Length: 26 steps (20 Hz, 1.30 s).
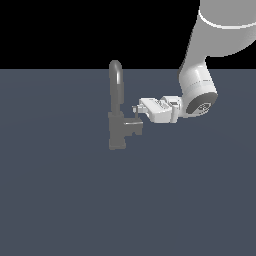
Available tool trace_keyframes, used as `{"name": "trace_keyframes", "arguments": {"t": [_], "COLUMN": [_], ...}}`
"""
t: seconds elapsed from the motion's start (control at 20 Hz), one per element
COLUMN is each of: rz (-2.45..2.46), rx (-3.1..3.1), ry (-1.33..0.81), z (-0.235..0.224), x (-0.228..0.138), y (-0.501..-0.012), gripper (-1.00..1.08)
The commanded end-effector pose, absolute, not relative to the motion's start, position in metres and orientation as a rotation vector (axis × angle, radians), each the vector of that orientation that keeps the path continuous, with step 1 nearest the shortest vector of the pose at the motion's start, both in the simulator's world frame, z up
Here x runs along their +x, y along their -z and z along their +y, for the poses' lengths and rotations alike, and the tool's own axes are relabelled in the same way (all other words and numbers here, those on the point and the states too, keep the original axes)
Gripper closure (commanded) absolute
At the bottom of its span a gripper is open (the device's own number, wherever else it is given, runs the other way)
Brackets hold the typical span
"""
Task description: Turn on the faucet by rotating a designated handle.
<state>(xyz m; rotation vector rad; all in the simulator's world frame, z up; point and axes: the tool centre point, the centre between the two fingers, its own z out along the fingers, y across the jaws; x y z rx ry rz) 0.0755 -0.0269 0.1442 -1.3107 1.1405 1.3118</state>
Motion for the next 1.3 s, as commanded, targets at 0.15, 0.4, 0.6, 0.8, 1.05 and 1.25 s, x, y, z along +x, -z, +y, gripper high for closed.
{"name": "trace_keyframes", "arguments": {"t": [0.15,0.4,0.6,0.8,1.05,1.25], "rz": [1.141,1.141,1.141,1.141,1.138,1.139], "rx": [-1.311,-1.311,-1.311,-1.311,-1.315,-1.314], "ry": [-1.311,-1.311,-1.311,-1.311,-1.299,-1.302], "z": [-0.029,-0.030,-0.032,-0.033,-0.033,-0.035], "x": [0.064,0.053,0.043,0.033,0.031,0.017], "y": [-0.147,-0.150,-0.152,-0.154,-0.154,-0.146], "gripper": [1.08,1.08,1.08,1.08,1.08,1.08]}}
